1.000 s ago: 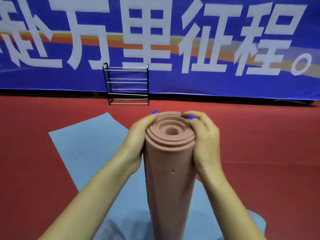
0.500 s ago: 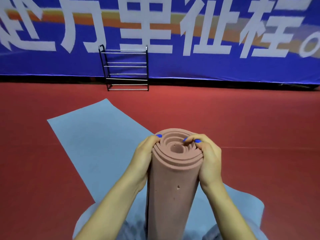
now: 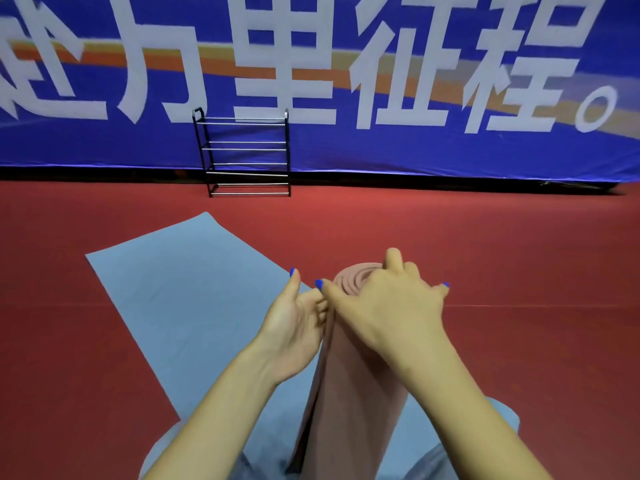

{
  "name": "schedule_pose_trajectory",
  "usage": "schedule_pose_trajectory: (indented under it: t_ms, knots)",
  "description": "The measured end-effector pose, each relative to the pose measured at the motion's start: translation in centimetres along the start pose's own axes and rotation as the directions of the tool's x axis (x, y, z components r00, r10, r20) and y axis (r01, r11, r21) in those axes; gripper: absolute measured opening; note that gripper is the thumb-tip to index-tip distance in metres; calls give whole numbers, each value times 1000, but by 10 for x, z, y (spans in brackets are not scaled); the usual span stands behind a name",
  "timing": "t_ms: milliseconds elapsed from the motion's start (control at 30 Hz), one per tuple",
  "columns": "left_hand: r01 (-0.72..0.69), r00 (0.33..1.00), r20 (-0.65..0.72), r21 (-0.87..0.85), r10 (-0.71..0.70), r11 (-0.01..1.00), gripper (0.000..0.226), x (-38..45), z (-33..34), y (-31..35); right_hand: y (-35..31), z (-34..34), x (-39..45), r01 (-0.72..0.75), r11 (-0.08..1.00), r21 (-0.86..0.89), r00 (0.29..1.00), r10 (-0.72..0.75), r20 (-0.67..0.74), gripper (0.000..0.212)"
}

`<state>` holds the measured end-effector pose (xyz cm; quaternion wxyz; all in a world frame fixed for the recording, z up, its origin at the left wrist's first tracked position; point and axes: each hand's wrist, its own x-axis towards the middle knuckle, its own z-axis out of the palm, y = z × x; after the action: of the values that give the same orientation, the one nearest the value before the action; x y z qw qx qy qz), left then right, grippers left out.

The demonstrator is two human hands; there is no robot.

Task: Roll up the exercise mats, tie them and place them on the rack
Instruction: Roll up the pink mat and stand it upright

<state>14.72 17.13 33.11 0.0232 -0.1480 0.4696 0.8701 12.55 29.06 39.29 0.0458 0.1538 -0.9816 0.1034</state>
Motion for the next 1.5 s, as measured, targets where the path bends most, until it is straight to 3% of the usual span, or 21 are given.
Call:
schedule_pose_trajectory:
  t_ms: [167,333,433,500,567,600,667,733,867,1033,1167,1233,1333,1400,1467,1500]
  knots:
    - [3,1000,-26,-34,-4,999,66,2,25,-24,17,6,15,-209,971,-112,978,210,-8,84]
    - [4,999,-32,-179,-9,984,44,-5,28,-44,46,12,22,-252,967,-42,961,245,-129,71]
    - [137,968,-166,-275,-187,952,41,-16,-4,-85,62,8,29,-240,969,60,957,246,-153,71]
    - [343,869,-204,-410,-452,845,58,-24,-27,-122,66,4,32,-203,972,121,960,222,-171,71]
    - [515,751,-84,-547,-655,660,99,-30,-45,-153,65,0,32,-146,976,159,961,179,-212,69]
    - [557,723,8,-598,-691,576,119,-31,-50,-163,64,-1,30,-117,978,175,958,157,-241,67]
    - [548,748,140,-682,-648,485,131,-28,-48,-166,62,-6,24,-58,974,220,941,126,-313,61]
    - [456,806,143,-768,-574,449,136,-16,-39,-152,64,-11,17,-9,965,264,919,112,-379,53]
    - [249,864,-56,-817,-501,520,118,27,-23,-106,68,-13,-4,90,944,318,861,87,-502,57]
    - [218,881,-145,-721,-450,658,97,55,-16,-78,57,2,-32,297,906,302,678,23,-734,48]
    - [178,900,-178,-682,-397,710,85,66,-19,-64,66,8,-38,352,877,326,630,36,-776,46]
    - [115,913,-232,-644,-337,756,71,64,-22,-52,90,21,-36,338,836,433,661,117,-742,47]
    - [-59,922,-347,-569,-174,820,55,64,-30,-33,128,62,-32,238,741,628,790,229,-568,56]
    - [-222,876,-481,-463,-33,858,66,69,-40,-25,144,96,-27,-52,739,671,872,362,-330,73]
    - [-400,780,-600,-257,178,880,76,69,-46,-18,139,110,-21,-400,657,639,852,524,-6,82]
    - [-472,724,-622,-134,296,872,84,66,-48,-15,131,110,-15,-442,621,647,848,524,77,81]
